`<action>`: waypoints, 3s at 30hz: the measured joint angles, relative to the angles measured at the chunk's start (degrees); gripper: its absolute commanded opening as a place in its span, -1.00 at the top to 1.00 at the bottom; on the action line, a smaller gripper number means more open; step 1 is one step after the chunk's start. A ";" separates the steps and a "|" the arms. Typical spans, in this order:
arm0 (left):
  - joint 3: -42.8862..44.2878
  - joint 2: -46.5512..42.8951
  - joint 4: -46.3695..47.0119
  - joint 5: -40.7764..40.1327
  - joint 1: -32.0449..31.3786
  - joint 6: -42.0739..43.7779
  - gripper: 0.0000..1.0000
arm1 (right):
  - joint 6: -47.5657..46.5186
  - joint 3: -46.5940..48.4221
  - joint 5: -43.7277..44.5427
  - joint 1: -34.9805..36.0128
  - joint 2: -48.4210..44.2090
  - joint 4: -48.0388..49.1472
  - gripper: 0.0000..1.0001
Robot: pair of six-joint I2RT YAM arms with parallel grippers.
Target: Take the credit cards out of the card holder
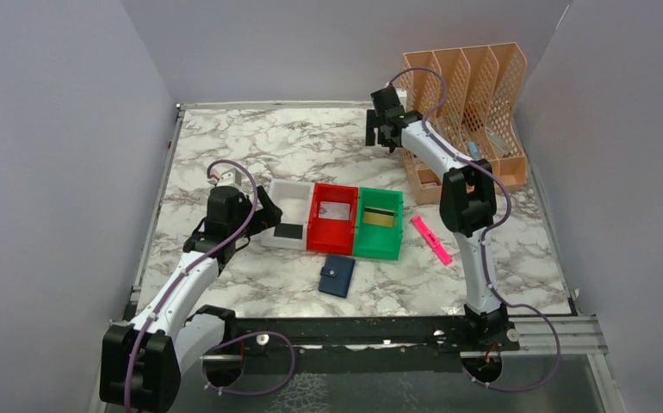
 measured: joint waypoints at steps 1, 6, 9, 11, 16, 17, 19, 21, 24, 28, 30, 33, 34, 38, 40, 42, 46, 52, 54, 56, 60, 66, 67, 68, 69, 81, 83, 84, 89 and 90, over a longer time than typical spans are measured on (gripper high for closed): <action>0.00 0.00 0.00 0.02 0.00 0.00 -0.98 | 0.04 0.50 0.00 -0.81 0.20 -0.35 -0.99; -0.22 0.11 0.09 -0.02 0.00 -0.04 -0.97 | -0.13 1.03 0.00 -4.76 0.46 -1.36 -0.99; -0.35 0.39 0.04 -0.15 0.00 -0.11 -0.98 | -0.15 3.15 -0.90 -6.23 1.49 -3.52 -0.95; -0.63 0.48 0.11 -0.46 0.00 -0.24 -0.98 | -0.28 3.58 -4.31 -6.64 1.46 -4.83 -0.94; -1.09 1.14 0.15 -0.87 0.00 -0.48 -0.98 | -0.39 -11.96 -17.90 -7.06 -9.51 -1.09 -0.93; -1.09 1.38 0.13 -0.90 0.00 -0.46 -0.98 | -0.26 -17.00 -20.50 -6.95 -13.57 -0.31 -0.93; -1.09 2.14 0.11 -1.09 0.00 -0.46 -0.98 | 1.03 -30.23 -27.87 -6.54 -28.00 1.75 -0.94; -1.09 2.45 0.48 -1.22 0.00 -0.48 -0.98 | 2.01 -35.91 -31.30 -6.32 -33.35 7.04 -0.94; -1.09 2.99 0.68 -1.77 0.00 -0.48 -0.98 | 4.17 -49.48 -35.58 -6.10 -42.62 9.42 -0.94; -0.90 3.08 0.72 -4.57 0.00 -0.59 -0.98 | 6.58 -62.97 -37.97 -6.05 -46.95 10.82 -0.94; -0.85 3.08 1.11 -6.12 0.00 -0.61 -0.98 | 7.43 -68.72 -38.69 -6.05 -47.95 10.82 -0.94; -0.79 3.58 2.29 -7.41 0.00 -0.44 -0.98 | 7.91 -72.70 -39.95 -6.05 -48.63 11.02 -0.94; -0.74 3.98 2.84 -7.50 0.00 -0.37 -0.98 | 7.93 -73.09 -40.65 -6.05 -48.68 11.37 -0.93; -0.70 7.15 6.03 -5.31 0.00 0.02 -0.97 | 8.13 -72.74 -45.03 -6.05 -48.06 14.14 -0.88; -0.59 9.84 7.32 -2.78 0.00 0.17 -0.96 | 8.41 -71.56 -46.77 -6.05 -46.99 15.10 -0.86; -0.59 12.15 8.28 -0.22 0.00 0.39 -0.95 | 8.57 -69.31 -48.24 -6.05 -45.31 15.87 -0.81; -0.59 15.74 10.16 4.76 0.00 0.85 -0.93 | 8.41 -62.49 -50.64 -6.03 -40.57 17.18 -0.79; 0.63 19.28 13.03 7.65 0.17 1.09 -0.93 | 6.71 -52.33 -51.21 -6.43 -32.13 16.87 -0.79; 2.03 21.16 13.68 7.85 0.24 1.09 -0.93 | 5.81 -50.27 -50.90 -6.69 -30.77 16.24 -0.83; 4.22 23.45 13.66 8.13 0.28 1.07 -0.96 | 5.09 -47.89 -49.22 -6.71 -29.70 14.49 -0.87; 6.97 24.83 13.53 8.15 0.09 1.09 -0.98 | 4.37 -47.23 -43.30 -6.51 -30.27 12.39 -0.90; 4.98 19.71 11.15 4.83 0.00 0.81 -0.98 | 4.63 -56.37 -34.86 -6.23 -41.88 11.21 -0.90; 4.28 18.05 10.54 4.22 0.00 0.66 -0.97 | 4.92 -57.99 -34.07 -6.23 -43.85 11.26 -0.87; 3.74 16.55 9.88 3.56 0.00 0.61 -0.98 | 5.29 -59.80 -33.29 -6.21 -45.81 11.26 -0.84; 3.28 14.80 9.14 2.82 0.00 0.52 -0.98 | 5.62 -61.20 -33.03 -6.21 -47.12 11.30 -0.82; 0.00 -2.80 2.99 -2.58 0.00 -0.24 -0.98 | 10.58 -74.82 -37.59 -6.25 -48.04 19.67 -0.83; -0.31 -4.26 1.81 -2.99 0.00 -0.26 -0.97 | 11.56 -74.47 -35.76 -6.23 -47.60 20.33 -0.86; -0.35 -4.92 1.11 -3.06 0.00 -0.28 -0.98 | 11.96 -74.27 -34.47 -6.10 -47.52 20.48 -0.87; -0.96 -7.58 -0.72 -3.10 0.00 -0.35 -0.98 | 13.44 -73.81 -26.18 -5.99 -47.69 20.44 -0.93; -0.96 -7.89 -1.05 -3.13 0.00 -0.35 -0.97 | 13.42 -73.90 -24.85 -6.03 -47.93 20.28 -0.95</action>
